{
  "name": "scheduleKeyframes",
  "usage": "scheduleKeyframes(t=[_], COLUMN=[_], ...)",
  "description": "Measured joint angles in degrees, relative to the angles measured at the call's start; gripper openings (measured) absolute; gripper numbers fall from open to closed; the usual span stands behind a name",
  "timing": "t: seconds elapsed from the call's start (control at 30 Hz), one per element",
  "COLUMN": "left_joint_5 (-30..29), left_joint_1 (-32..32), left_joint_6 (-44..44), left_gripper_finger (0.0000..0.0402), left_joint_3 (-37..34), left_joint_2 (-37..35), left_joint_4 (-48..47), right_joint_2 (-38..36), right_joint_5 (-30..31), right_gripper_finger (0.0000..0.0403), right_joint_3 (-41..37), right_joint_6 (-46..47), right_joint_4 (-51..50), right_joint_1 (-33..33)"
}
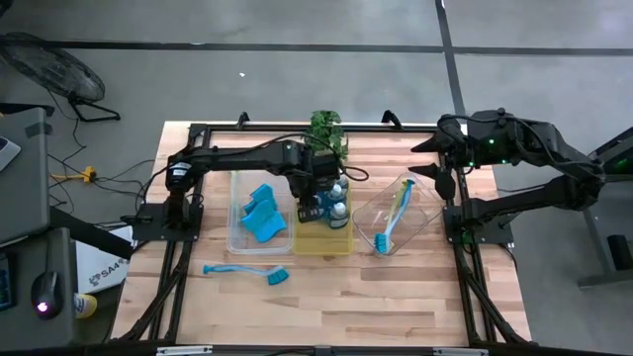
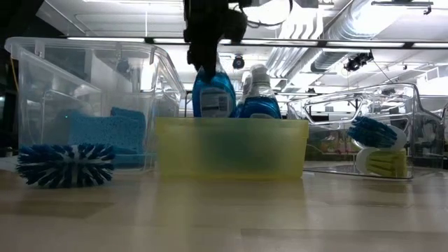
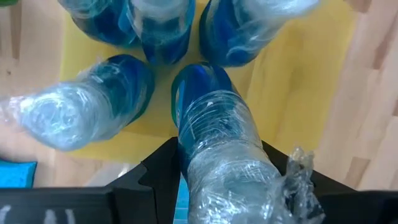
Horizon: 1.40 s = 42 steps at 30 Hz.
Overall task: Pick & Place Kitchen Sink Supplies
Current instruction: Put the dishwashing liquid bottle into the yellow bin
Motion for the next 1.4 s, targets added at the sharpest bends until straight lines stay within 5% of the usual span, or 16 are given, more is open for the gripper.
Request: scheduleKeyframes(t=[0.47, 1.4], left_joint_5=[-4.7, -4.0], left_joint_1=[0.0, 0.1], left_joint_6=[1.9, 4.3], left_gripper_finger=[0.0163, 0.0191], left_joint_3=[0.0, 0.0], left_joint_2=[3.3, 6.4], left_joint_4=[-0.6, 2.0], right_joint_2=[0.0, 0.0], right_joint_5=[0.0, -0.6], right_gripper_finger=[0.0232, 0.0232], right_joint_3=[0.0, 0.0], right_joint_6=[0.0, 1.1], right_joint_4=[-0.5, -1.0], right_joint_1=[0.0, 0.0])
